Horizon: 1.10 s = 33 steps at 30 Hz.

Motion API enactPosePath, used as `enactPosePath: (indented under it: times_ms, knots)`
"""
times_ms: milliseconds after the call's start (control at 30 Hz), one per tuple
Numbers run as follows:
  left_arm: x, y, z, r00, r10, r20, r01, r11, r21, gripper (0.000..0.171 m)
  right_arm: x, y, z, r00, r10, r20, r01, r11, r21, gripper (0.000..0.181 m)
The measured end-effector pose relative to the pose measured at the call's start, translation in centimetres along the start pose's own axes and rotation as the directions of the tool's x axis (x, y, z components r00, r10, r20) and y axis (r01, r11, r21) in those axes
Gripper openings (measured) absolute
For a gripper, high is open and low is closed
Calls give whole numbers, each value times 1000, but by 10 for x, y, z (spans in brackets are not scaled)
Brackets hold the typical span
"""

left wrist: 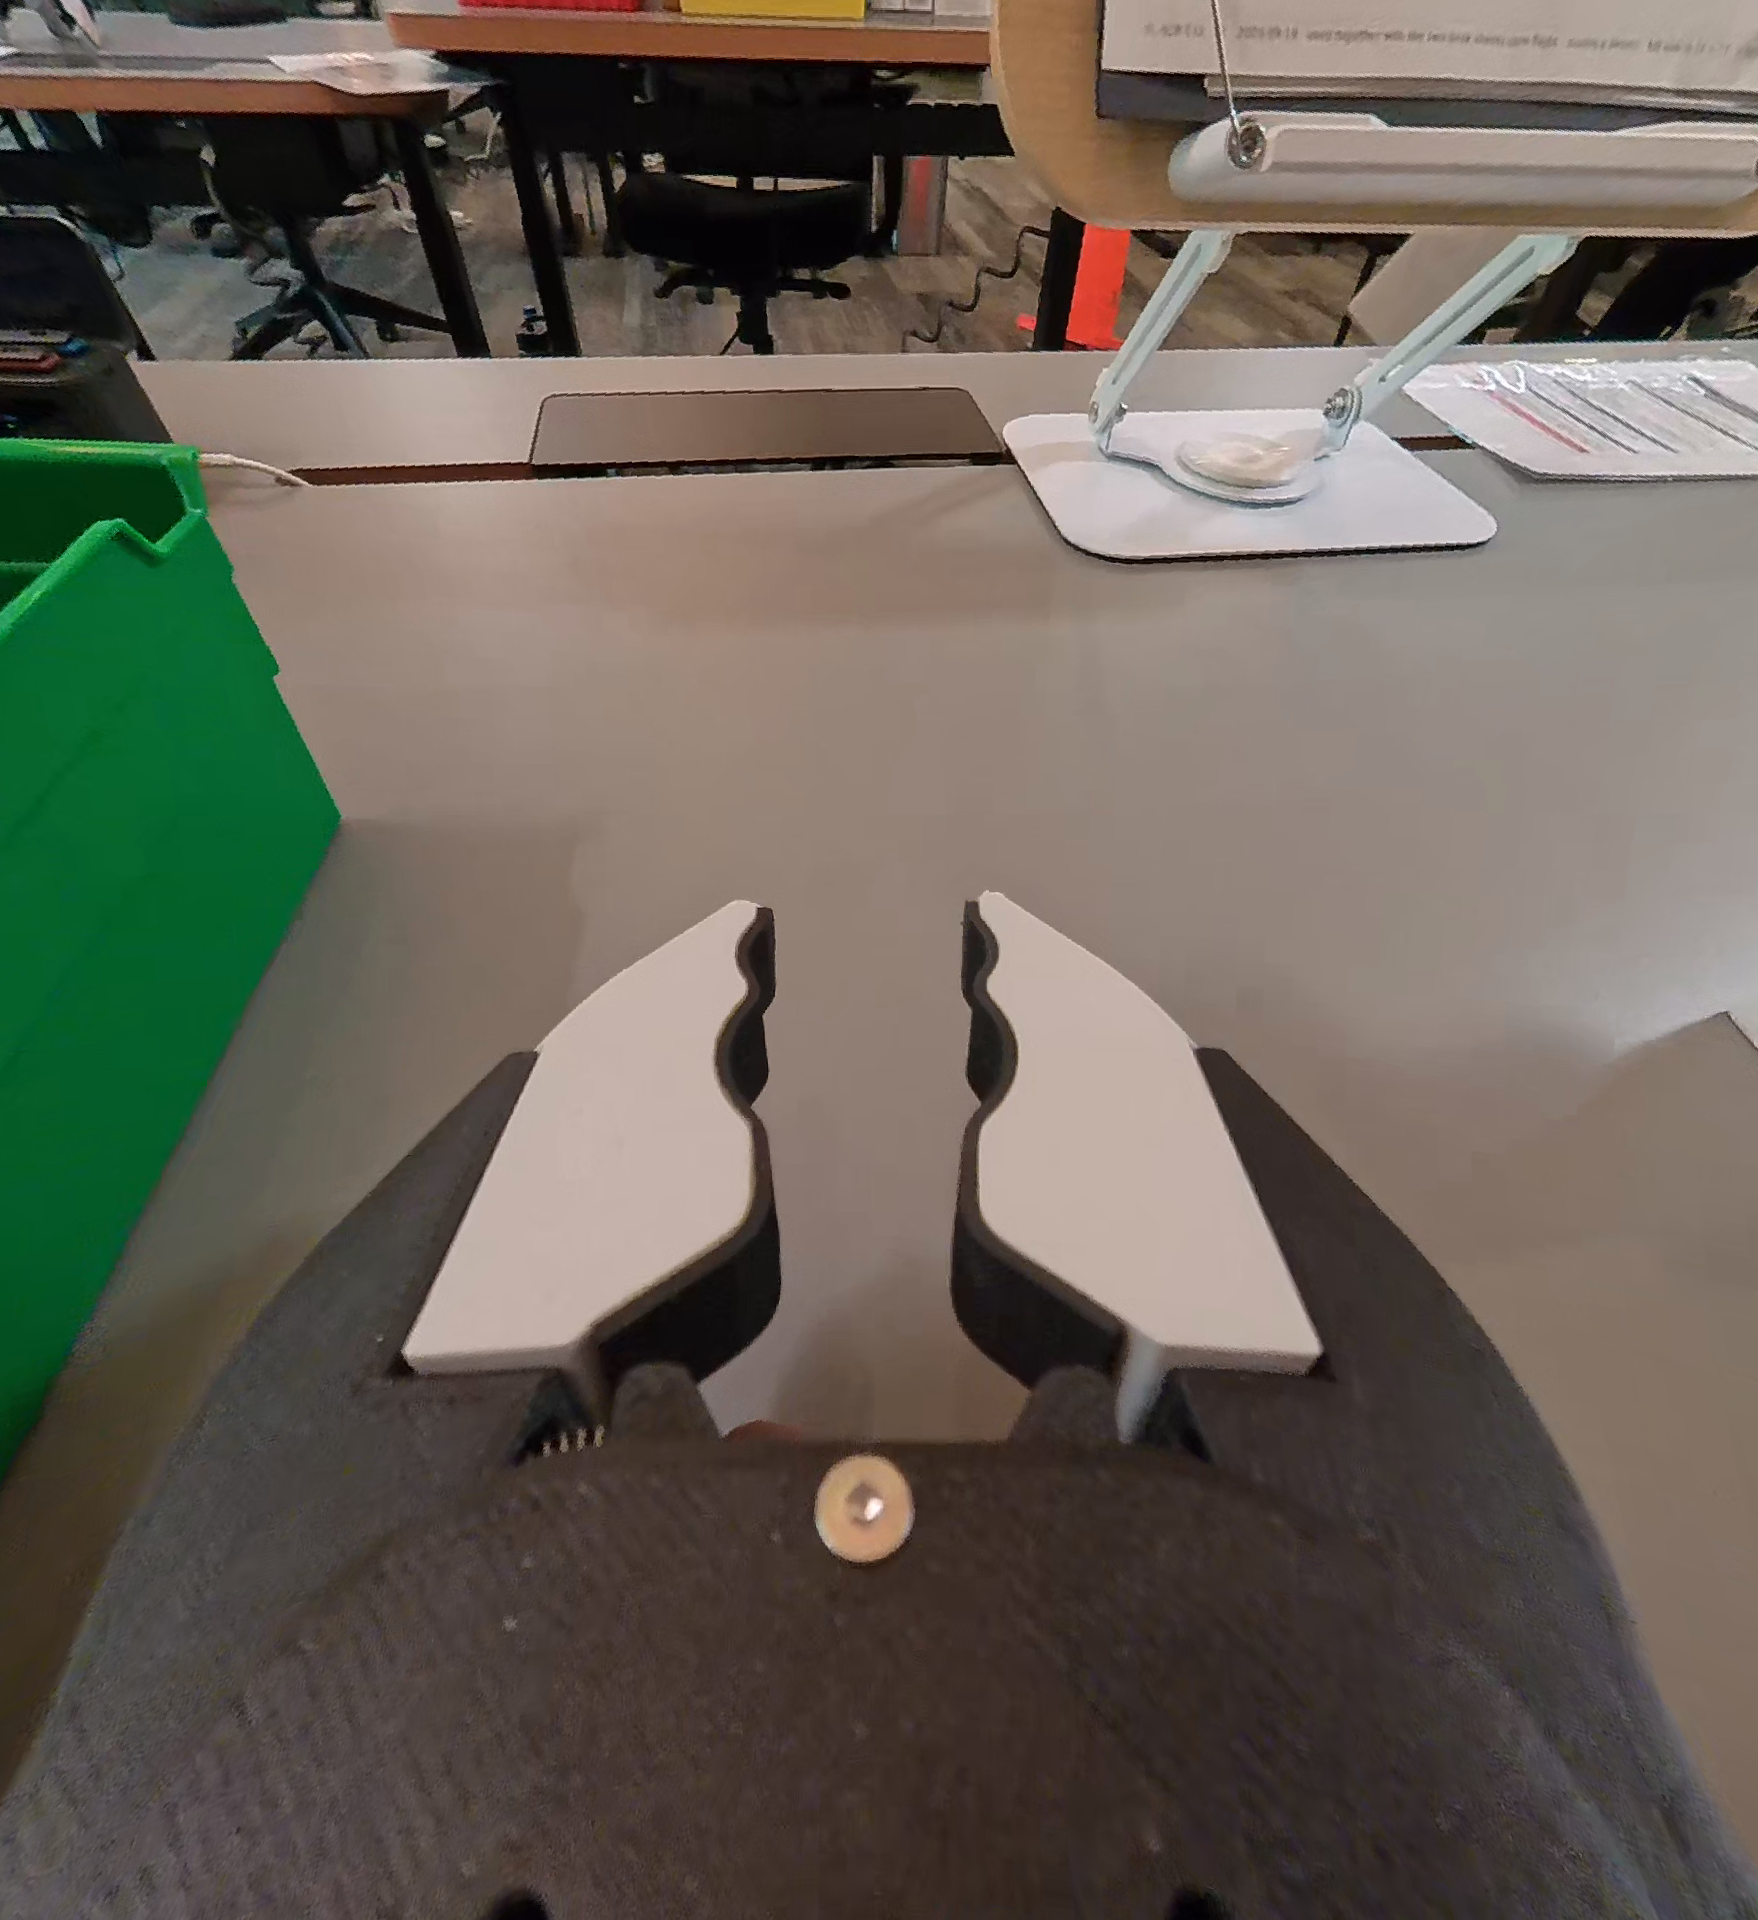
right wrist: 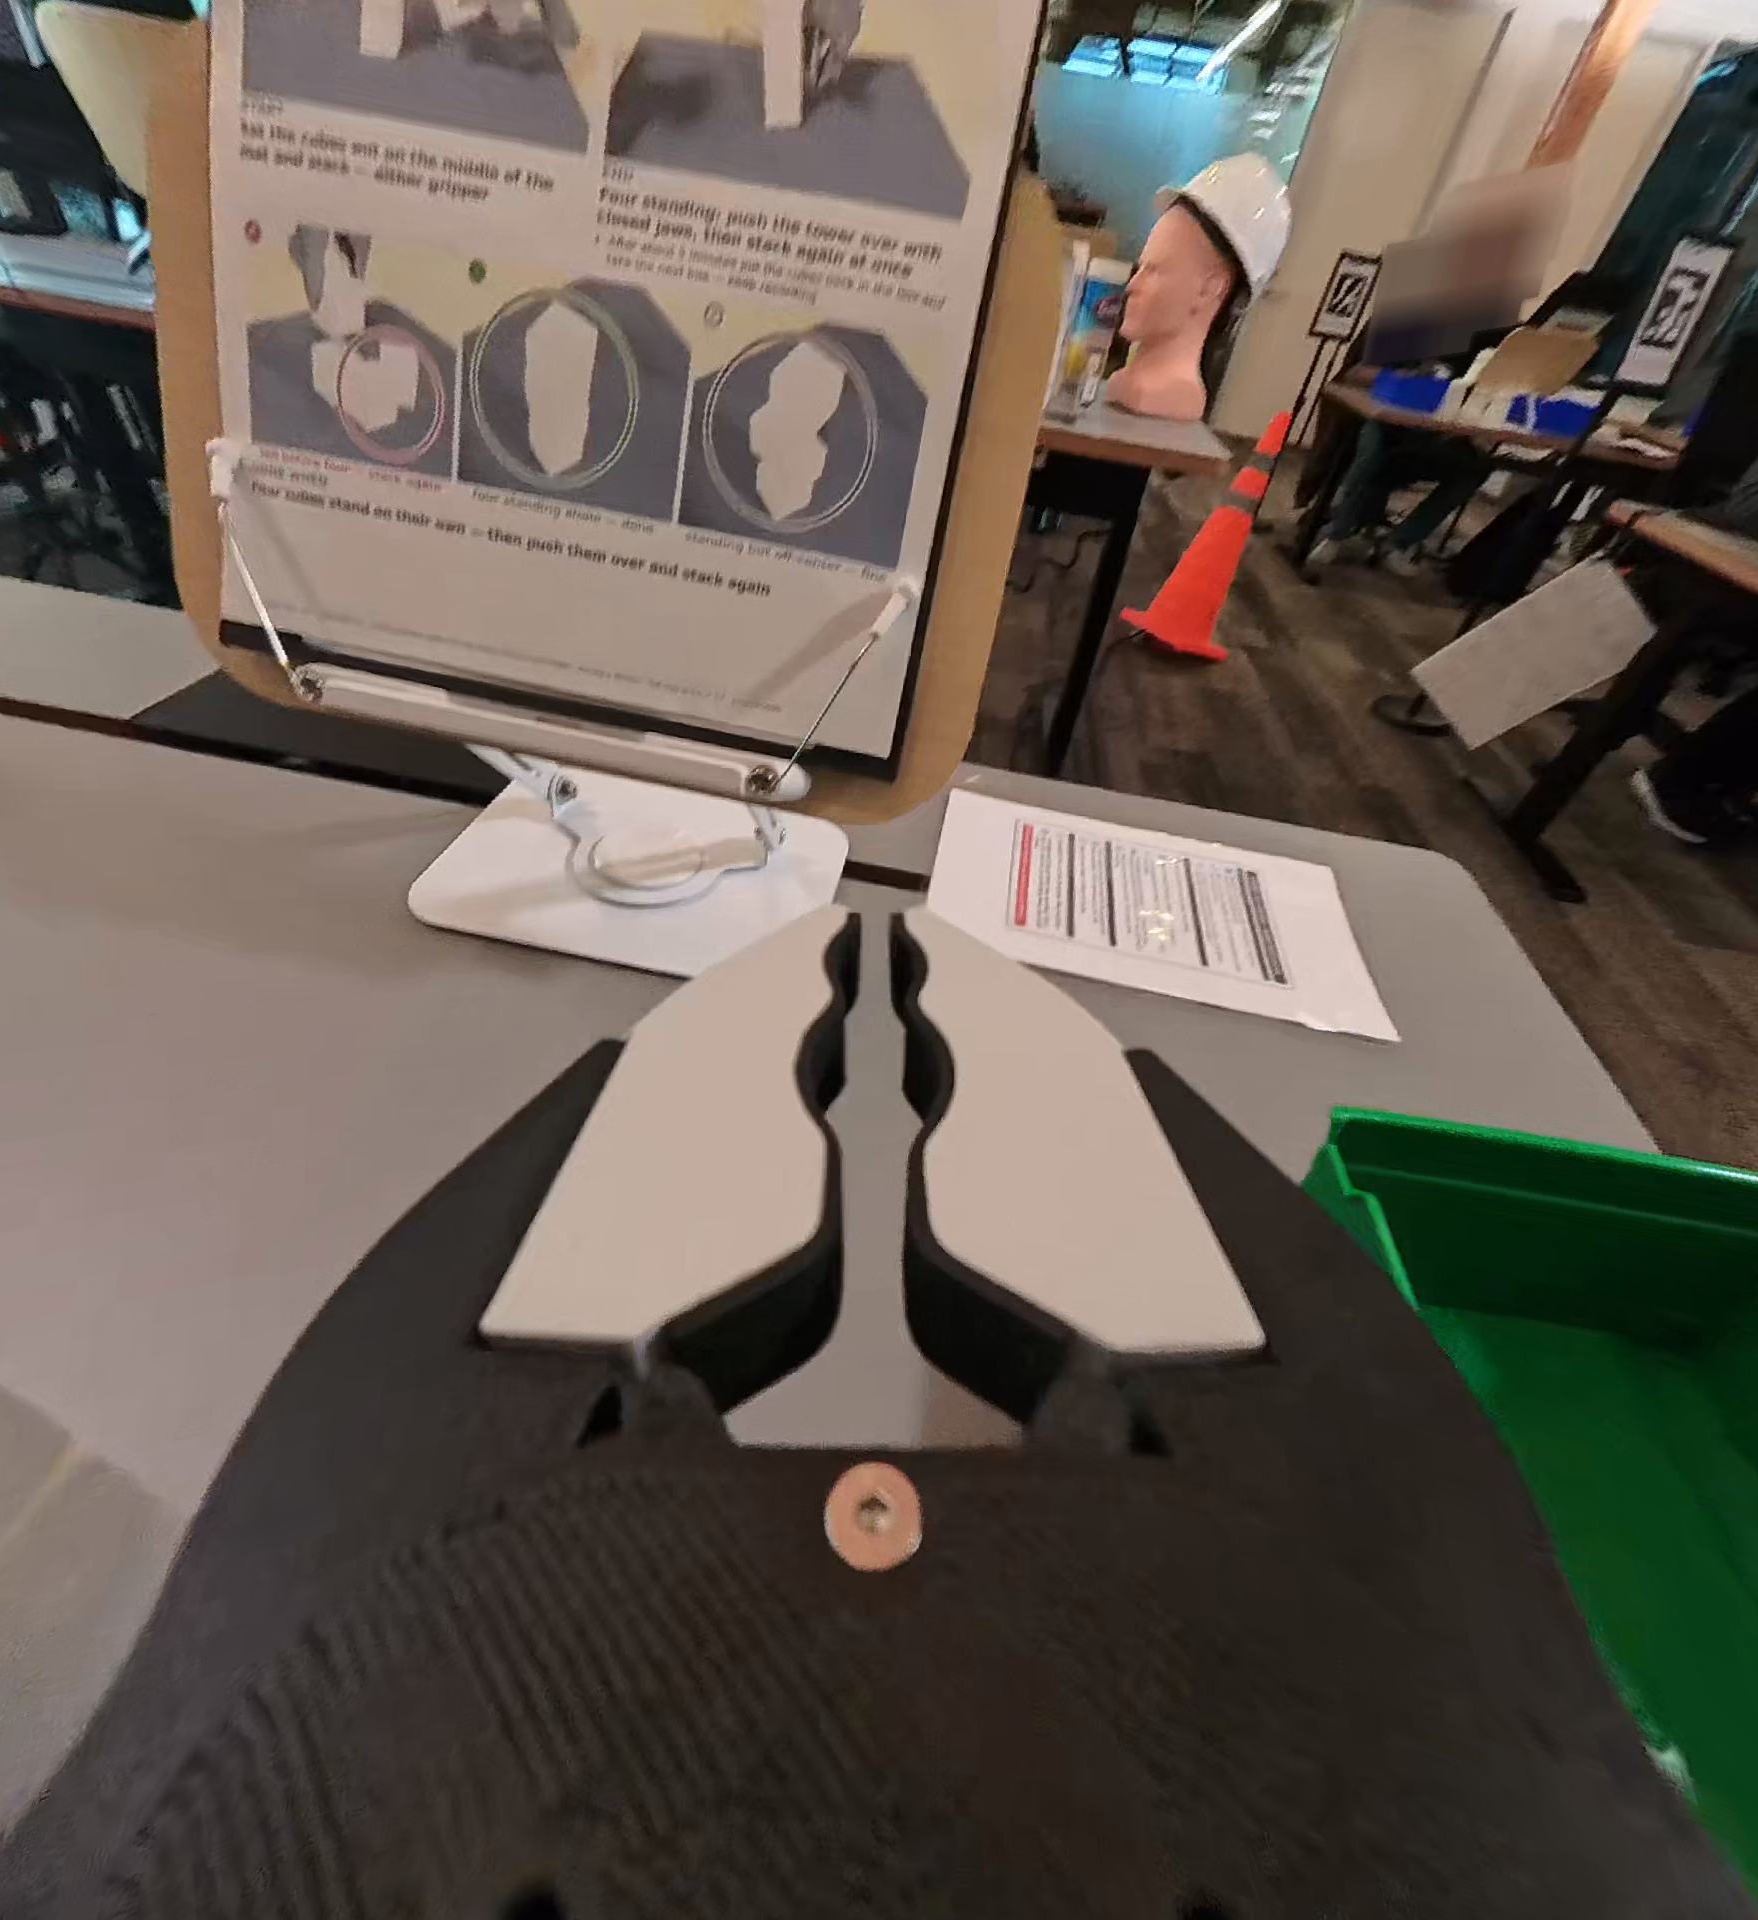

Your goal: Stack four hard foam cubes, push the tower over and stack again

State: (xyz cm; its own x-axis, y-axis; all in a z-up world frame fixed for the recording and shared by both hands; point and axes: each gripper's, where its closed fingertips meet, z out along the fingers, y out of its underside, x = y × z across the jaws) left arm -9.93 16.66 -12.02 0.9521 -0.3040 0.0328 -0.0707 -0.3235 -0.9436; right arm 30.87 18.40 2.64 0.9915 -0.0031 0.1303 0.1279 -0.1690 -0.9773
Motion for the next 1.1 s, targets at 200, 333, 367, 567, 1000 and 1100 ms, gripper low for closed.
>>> enactPosePath:
  times_ms: [200,333,367,567,1000,1100]
  knots:
    - [18,1,0,999,20,-49,-20,1000,6,37,-12,39,3,991,112,71,-101,985,-140,22]
    - [39,7,1,992,12,-122,-14,1000,-18,38,-4,111,-5,984,173,-29,-173,930,-324,0]
    - [44,8,0,990,0,-142,-3,1000,-21,37,-6,132,-10,977,210,-39,-209,900,-383,0]
    - [66,9,-4,976,-30,-217,26,999,-22,35,-60,179,-38,887,453,89,-314,733,-603,0]
    - [109,11,-42,887,-200,-416,173,980,-103,34,-117,210,-73,863,499,82,-228,530,-817,0]
    - [112,11,-55,859,-206,-468,169,978,-121,35,-122,215,-75,852,524,13,-276,469,-839,0]
